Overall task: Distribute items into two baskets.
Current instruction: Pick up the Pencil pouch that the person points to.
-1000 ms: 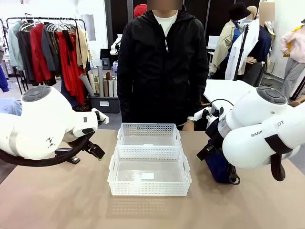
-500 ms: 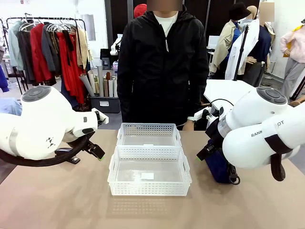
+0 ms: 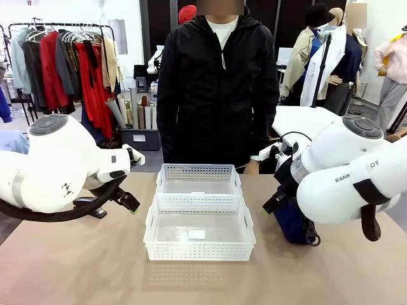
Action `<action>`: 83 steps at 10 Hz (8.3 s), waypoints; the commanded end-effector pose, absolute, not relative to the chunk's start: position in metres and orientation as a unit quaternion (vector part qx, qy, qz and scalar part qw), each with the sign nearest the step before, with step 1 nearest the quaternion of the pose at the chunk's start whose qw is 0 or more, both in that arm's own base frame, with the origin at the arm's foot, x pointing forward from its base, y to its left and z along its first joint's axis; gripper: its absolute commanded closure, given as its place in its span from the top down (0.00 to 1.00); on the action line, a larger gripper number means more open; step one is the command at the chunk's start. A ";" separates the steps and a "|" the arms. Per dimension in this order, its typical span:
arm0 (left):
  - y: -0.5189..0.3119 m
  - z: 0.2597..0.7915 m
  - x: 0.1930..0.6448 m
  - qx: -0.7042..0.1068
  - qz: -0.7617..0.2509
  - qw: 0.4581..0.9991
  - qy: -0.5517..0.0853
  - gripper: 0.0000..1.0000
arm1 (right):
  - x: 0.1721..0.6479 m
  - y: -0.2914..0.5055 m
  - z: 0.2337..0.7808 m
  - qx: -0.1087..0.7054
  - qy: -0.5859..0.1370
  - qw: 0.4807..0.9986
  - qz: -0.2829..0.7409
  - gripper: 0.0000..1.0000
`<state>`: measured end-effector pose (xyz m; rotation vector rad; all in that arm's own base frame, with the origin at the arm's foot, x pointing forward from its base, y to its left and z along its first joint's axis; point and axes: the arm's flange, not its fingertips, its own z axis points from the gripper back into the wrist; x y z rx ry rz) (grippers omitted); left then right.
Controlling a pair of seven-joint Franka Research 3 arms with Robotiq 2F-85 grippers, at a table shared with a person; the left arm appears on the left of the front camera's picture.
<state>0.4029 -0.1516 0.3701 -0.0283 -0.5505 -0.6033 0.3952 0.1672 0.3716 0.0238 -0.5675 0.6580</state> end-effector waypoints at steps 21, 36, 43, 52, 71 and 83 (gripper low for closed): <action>0.060 0.576 0.371 -0.161 -0.181 0.902 -0.358 1.00 | 0.397 -0.074 0.567 0.197 -0.311 0.915 0.163 1.00; 0.114 0.542 0.351 -0.223 -0.090 0.899 -0.365 1.00 | 0.370 -0.147 0.556 0.259 -0.338 0.896 0.124 1.00; 0.114 0.542 0.351 -0.223 -0.090 0.899 -0.365 1.00 | 0.370 -0.147 0.556 0.259 -0.338 0.896 0.124 1.00; 0.114 0.542 0.351 -0.223 -0.090 0.899 -0.365 1.00 | 0.370 -0.147 0.556 0.259 -0.338 0.896 0.124 1.00; 0.114 0.542 0.351 -0.223 -0.090 0.899 -0.365 1.00 | 0.447 0.062 0.437 0.010 -0.109 0.983 0.146 1.00; 0.114 0.542 0.351 -0.223 -0.090 0.899 -0.365 1.00 | 0.450 0.111 0.332 0.021 -0.106 0.988 0.110 1.00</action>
